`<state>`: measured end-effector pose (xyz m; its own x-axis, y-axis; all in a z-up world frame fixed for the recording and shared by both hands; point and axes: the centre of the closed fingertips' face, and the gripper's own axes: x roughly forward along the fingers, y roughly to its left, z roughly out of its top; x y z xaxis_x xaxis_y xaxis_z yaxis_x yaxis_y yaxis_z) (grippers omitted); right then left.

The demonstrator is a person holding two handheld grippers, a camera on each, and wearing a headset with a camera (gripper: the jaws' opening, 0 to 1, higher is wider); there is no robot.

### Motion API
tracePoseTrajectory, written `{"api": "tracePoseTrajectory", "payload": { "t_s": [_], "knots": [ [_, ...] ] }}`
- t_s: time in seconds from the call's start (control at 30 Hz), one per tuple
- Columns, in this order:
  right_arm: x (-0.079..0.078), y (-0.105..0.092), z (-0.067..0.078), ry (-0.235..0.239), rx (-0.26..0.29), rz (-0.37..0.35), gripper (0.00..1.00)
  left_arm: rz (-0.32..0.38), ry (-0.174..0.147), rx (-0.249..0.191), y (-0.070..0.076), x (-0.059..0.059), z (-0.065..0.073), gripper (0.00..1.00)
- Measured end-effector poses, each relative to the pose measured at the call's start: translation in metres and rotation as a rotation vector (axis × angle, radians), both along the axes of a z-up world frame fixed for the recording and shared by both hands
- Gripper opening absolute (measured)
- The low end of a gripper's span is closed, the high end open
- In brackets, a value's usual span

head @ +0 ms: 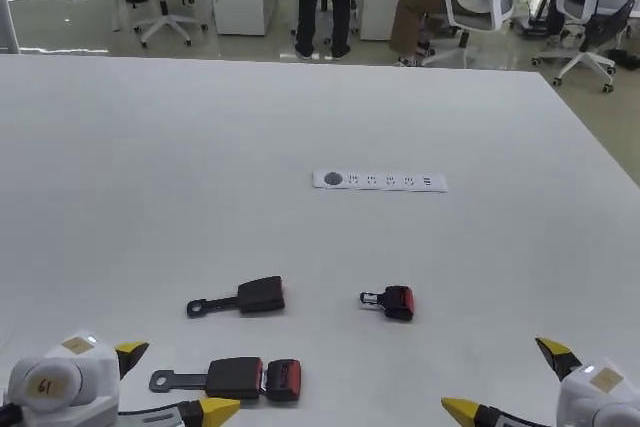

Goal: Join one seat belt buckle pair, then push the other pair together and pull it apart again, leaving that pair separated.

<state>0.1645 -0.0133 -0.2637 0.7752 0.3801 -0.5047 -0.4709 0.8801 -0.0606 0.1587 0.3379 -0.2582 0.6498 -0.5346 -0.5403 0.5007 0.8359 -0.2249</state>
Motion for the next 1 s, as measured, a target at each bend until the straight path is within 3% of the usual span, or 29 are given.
{"api": "tracePoseTrajectory", "payload": {
  "t_s": [1.0],
  "knots": [
    [-0.0018,0.0006,-0.0079,0.027,0.005,0.003,0.97,0.003,0.014,-0.001,0.0042,-0.0015,-0.0047,0.99]
  ]
}}
